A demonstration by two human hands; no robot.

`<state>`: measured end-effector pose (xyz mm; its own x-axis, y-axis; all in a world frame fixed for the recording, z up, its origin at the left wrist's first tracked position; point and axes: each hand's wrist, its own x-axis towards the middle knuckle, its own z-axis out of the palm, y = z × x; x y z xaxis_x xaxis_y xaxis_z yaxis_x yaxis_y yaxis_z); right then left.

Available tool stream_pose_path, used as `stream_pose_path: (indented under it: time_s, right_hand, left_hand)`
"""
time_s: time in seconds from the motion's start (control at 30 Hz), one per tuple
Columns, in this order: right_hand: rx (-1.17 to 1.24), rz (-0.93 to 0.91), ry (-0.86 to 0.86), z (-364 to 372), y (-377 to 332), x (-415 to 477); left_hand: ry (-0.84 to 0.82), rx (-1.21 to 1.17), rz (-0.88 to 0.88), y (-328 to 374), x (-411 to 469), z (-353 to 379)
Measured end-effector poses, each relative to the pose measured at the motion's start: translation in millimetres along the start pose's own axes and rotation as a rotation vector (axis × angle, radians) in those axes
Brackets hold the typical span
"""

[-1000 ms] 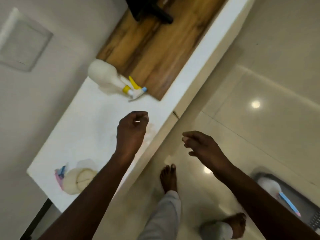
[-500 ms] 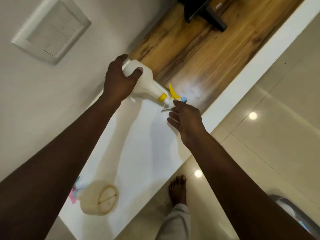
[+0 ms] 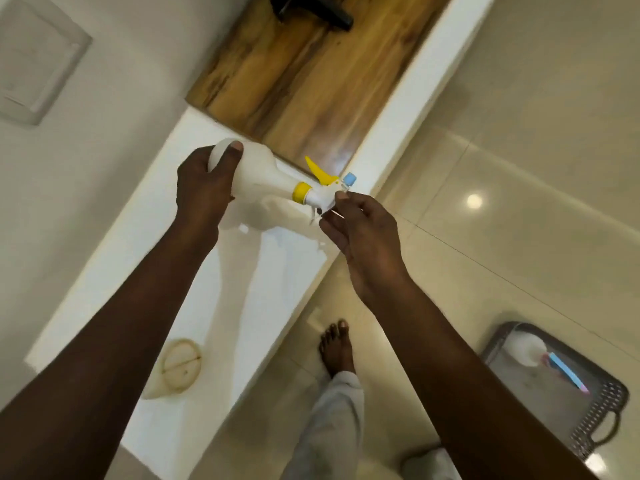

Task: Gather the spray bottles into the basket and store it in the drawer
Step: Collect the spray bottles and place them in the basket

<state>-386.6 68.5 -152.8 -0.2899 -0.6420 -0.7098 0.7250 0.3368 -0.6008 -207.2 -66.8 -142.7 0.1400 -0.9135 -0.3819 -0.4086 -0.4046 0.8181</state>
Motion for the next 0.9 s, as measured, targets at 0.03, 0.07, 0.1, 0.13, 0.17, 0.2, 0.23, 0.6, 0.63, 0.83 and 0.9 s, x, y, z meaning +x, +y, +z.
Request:
stream_pose_path:
  time_s: [0.03,0.07,0.1,0.13,0.17,0.2,0.23,0.6,0.63,0.83,0.9]
  right_hand:
    - [0.015,-0.009,0.010,-18,-2,-15]
    - [0.029,-0.022,0.019,-37,-4,-30]
    - [0.037,-0.037,0.026,-54,-4,-44]
    - [0.041,-0.057,0.037,-75,-5,-61]
    - [0.039,-0.080,0.047,-97,-6,-77]
    - [0.029,-0.105,0.063,-119,-6,-93]
    - [0.006,-0.132,0.088,-143,-7,-109]
    - [-0.246,-0.187,0.455,-404,27,-263]
    - [-0.269,-0.177,0.491,-425,35,-267]
    - [-0.412,-0.168,0.655,-515,88,-263]
    - [-0.441,-0.175,0.676,-535,104,-250]
  left_hand:
    - [-0.021,-0.011,-0.013,0,-19,9]
    - [-0.044,-0.020,-0.022,0,-39,18]
    - [-0.068,-0.029,-0.029,-1,-57,27]
    - [-0.095,-0.034,-0.030,-3,-79,38]
    - [-0.119,-0.038,-0.030,-6,-100,50]
    - [-0.144,-0.041,-0.030,-10,-122,63]
    - [-0.169,-0.044,-0.036,-14,-145,78]
    - [-0.430,-0.098,-0.444,-121,-397,261]
    - [-0.452,-0.127,-0.524,-135,-415,277]
    - [-0.622,-0.168,-0.905,-212,-483,362]
    - [-0.641,-0.155,-0.957,-238,-491,387]
